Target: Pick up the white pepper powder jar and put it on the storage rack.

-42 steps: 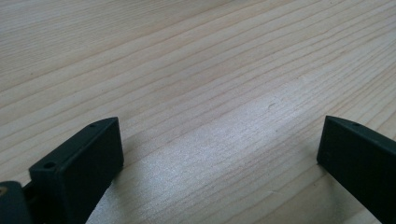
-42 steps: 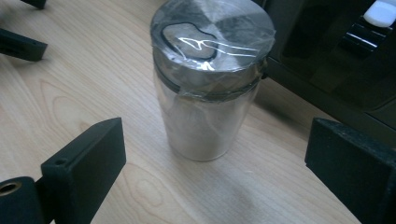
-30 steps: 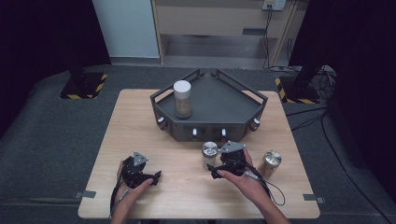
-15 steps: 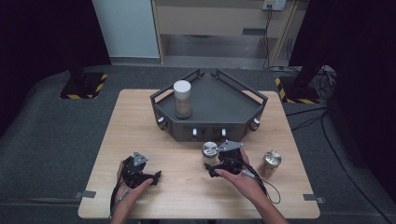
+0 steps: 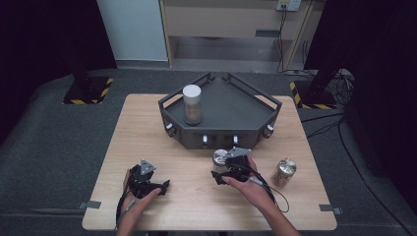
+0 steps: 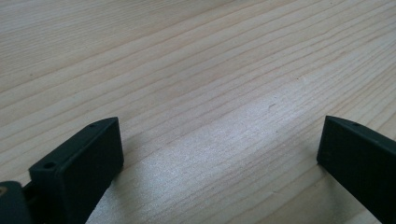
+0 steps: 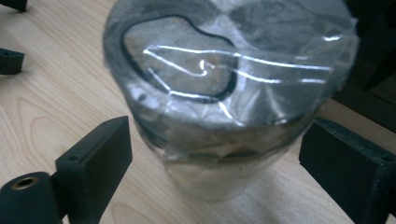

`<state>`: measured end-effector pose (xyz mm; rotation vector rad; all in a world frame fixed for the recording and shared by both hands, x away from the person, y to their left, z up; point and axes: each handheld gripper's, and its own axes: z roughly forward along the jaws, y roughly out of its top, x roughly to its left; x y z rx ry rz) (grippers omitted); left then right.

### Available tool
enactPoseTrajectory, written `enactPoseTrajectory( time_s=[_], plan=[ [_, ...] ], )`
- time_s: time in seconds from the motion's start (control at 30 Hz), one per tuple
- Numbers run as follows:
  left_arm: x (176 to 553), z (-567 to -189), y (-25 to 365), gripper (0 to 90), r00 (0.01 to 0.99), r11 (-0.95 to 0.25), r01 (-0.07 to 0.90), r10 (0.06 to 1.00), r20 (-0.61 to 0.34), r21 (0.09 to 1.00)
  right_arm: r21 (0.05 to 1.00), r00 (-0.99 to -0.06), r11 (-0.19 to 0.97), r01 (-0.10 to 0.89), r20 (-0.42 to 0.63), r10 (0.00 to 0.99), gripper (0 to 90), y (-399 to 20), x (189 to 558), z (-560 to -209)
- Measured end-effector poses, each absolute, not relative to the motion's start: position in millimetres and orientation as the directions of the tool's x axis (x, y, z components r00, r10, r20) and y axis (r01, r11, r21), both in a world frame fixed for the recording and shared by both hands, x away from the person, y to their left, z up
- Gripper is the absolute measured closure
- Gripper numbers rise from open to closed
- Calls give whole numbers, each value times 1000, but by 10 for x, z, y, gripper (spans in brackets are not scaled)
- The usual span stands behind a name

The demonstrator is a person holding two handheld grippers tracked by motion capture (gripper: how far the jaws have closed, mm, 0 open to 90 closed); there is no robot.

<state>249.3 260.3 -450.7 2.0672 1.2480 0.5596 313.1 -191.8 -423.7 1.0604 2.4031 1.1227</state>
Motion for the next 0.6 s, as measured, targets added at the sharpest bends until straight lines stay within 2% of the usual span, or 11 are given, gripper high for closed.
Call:
enactPoseTrajectory(
  time_s=[0.6],
  plan=[
    [2496, -4507, 2604, 0, 456, -335, 612, 890, 26, 717, 753, -682, 422, 505, 49, 729, 225, -1844, 3203, -4304]
  ],
)
